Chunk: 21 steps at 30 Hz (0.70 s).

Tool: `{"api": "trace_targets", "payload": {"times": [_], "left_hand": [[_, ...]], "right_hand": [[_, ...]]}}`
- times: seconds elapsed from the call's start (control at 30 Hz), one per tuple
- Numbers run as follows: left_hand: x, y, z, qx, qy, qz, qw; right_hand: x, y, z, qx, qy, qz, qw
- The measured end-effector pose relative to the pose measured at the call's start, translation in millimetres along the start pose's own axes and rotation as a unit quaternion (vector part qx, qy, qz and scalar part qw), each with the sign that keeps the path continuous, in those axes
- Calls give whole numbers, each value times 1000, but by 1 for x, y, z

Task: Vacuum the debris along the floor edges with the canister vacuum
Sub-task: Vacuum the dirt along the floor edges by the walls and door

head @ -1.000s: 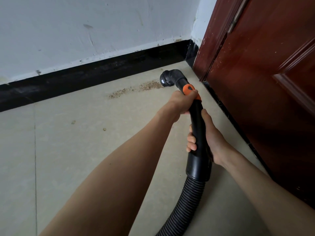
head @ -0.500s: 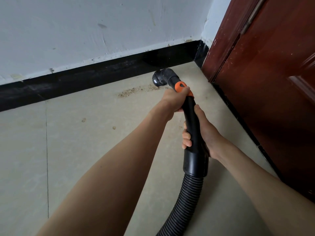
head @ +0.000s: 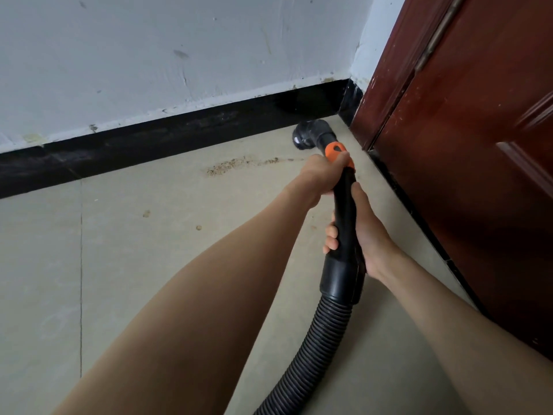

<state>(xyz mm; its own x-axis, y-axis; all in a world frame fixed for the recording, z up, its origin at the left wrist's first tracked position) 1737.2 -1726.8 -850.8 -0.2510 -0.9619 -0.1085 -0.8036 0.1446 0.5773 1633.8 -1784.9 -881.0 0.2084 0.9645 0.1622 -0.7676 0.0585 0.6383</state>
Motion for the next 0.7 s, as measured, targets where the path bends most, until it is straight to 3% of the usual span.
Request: {"api": "trace_targets", "payload": {"times": [0.13, 0.3, 0.53, 0.7], "left_hand": [[33, 3, 6, -6, -29, 34, 999], [46, 14, 20, -18, 24, 81, 996], [27, 27, 27, -55, 100, 47, 992], [4, 29, 43, -78, 95, 37, 992]], "right_hand": [[-26, 10, -10, 13, -34, -14, 999], [-36, 24, -22, 34, -24, 11, 999], [-8, 30, -21, 37, 40, 42, 998], [13, 34, -31, 40, 80, 56, 994]]}}
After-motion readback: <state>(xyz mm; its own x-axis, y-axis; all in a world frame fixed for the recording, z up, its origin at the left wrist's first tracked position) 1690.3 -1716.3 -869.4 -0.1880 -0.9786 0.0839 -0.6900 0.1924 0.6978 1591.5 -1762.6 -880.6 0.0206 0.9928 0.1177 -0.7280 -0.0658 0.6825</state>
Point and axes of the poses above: each hand's wrist, its own y-axis away from the middle knuckle, its own x-axis out of the palm, z = x × y, the point moved 10 cm from there along -y, towards the middle knuckle, and after that the axes turned 3 degrees about -x, right-handed, at the moved point
